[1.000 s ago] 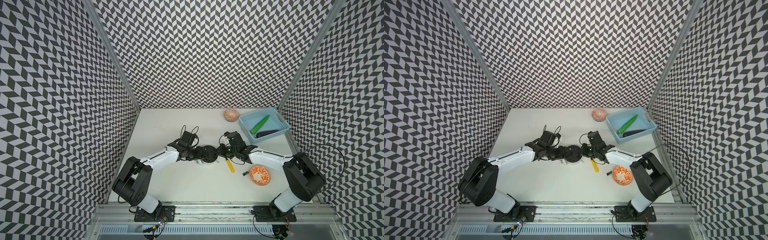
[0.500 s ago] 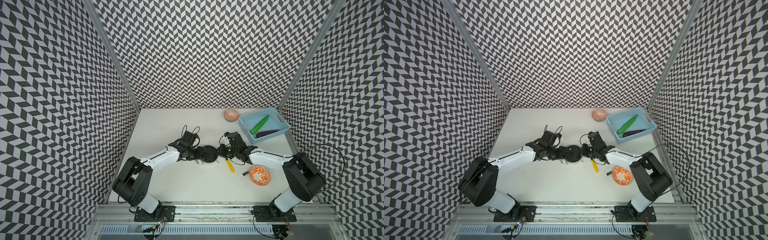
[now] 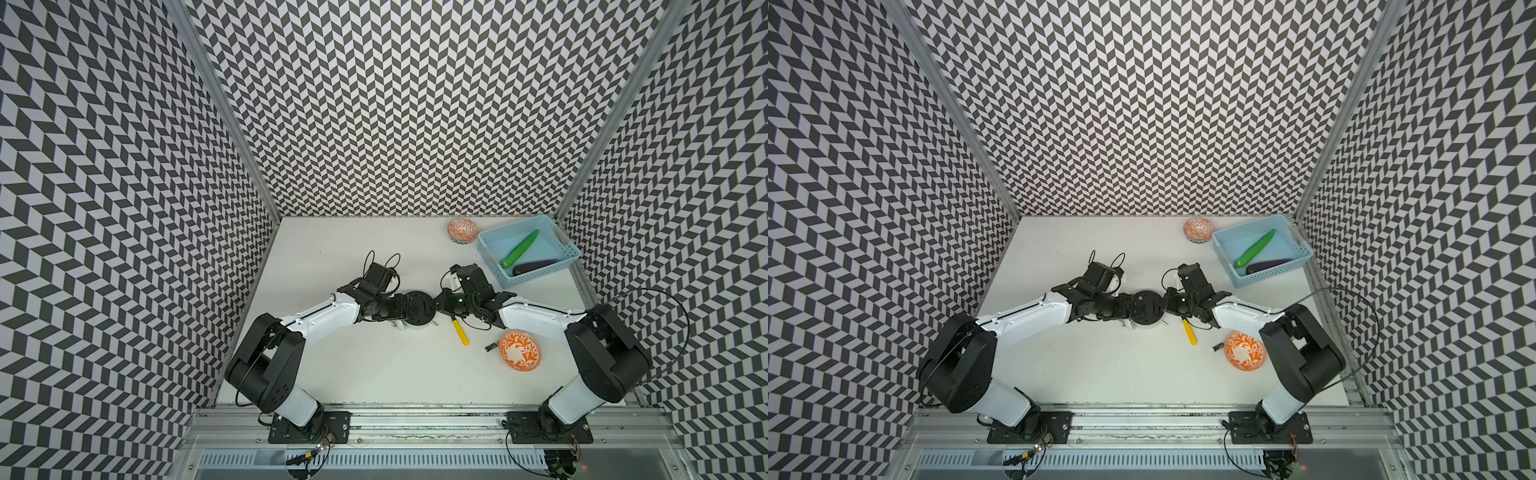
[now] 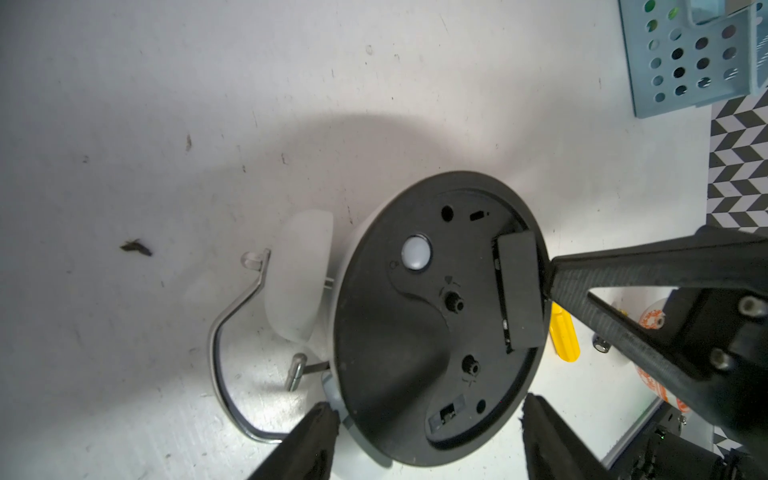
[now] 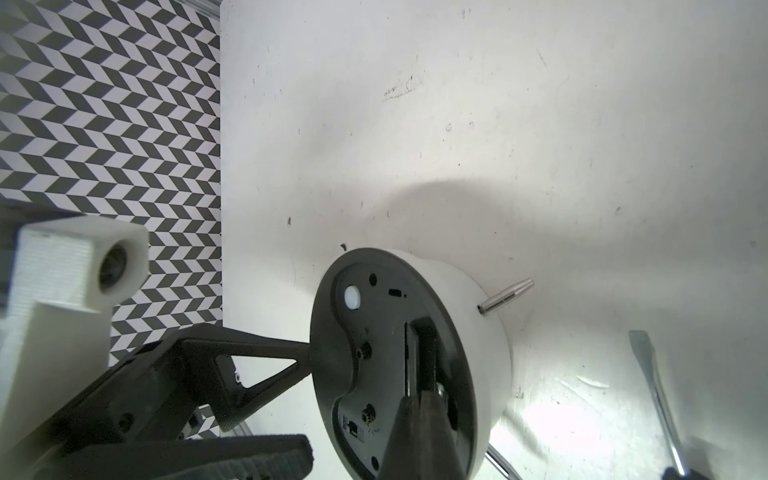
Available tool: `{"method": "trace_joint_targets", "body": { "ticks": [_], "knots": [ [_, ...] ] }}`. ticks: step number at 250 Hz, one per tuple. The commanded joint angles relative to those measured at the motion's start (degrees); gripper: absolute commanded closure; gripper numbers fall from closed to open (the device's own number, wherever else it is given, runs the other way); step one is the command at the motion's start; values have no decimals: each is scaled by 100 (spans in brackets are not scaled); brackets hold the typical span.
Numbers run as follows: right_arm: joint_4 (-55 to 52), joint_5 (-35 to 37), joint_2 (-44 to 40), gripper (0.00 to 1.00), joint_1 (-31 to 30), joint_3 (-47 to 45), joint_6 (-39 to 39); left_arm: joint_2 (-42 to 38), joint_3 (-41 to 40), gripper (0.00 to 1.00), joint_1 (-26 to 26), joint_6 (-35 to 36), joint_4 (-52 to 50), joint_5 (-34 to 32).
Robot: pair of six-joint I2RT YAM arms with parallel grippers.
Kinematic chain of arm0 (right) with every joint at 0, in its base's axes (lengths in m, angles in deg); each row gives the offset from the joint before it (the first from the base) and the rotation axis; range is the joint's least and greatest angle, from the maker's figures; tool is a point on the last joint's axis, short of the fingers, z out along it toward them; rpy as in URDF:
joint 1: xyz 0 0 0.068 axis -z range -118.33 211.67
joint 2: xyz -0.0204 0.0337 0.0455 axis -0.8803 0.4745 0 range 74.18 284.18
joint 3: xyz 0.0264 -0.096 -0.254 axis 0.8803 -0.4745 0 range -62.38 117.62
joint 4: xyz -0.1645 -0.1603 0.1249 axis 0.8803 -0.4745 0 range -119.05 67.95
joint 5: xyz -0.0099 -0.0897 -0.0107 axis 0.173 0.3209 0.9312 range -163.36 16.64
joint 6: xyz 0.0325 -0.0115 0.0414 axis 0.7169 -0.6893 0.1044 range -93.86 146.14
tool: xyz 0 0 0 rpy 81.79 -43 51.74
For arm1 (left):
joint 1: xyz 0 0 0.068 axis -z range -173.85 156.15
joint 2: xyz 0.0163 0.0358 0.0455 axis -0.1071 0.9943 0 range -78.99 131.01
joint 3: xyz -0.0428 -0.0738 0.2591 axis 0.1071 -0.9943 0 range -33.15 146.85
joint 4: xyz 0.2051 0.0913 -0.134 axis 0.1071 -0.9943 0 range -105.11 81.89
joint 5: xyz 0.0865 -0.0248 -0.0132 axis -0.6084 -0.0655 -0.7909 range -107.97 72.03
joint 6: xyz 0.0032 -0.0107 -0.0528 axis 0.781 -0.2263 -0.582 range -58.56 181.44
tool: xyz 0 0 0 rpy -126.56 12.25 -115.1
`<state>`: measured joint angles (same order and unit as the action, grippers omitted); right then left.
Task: Remove the battery from the alarm
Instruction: Install the cover on the alarm.
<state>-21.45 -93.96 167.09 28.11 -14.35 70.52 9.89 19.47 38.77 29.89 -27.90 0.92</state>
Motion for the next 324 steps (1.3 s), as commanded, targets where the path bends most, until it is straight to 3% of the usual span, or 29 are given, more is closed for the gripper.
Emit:
{"method": "trace_joint_targets", "body": {
  "ticks": [1, 107, 237, 324],
  "knots": [
    [318, -124, -64, 100, 17, -79, 42, 11, 185, 31, 43, 61, -69, -57],
    [362, -103, -176, 100, 44, -40, 91, 24, 170, 31, 57, 57, -69, -70],
    [395, -241, 267, 100, 25, -216, -20, 61, 157, 31, 90, 37, 9, 19],
    [-204, -43, 317, 80, -19, 60, -228, -218, 152, 31, 78, -25, 33, -28]
  ]
}}
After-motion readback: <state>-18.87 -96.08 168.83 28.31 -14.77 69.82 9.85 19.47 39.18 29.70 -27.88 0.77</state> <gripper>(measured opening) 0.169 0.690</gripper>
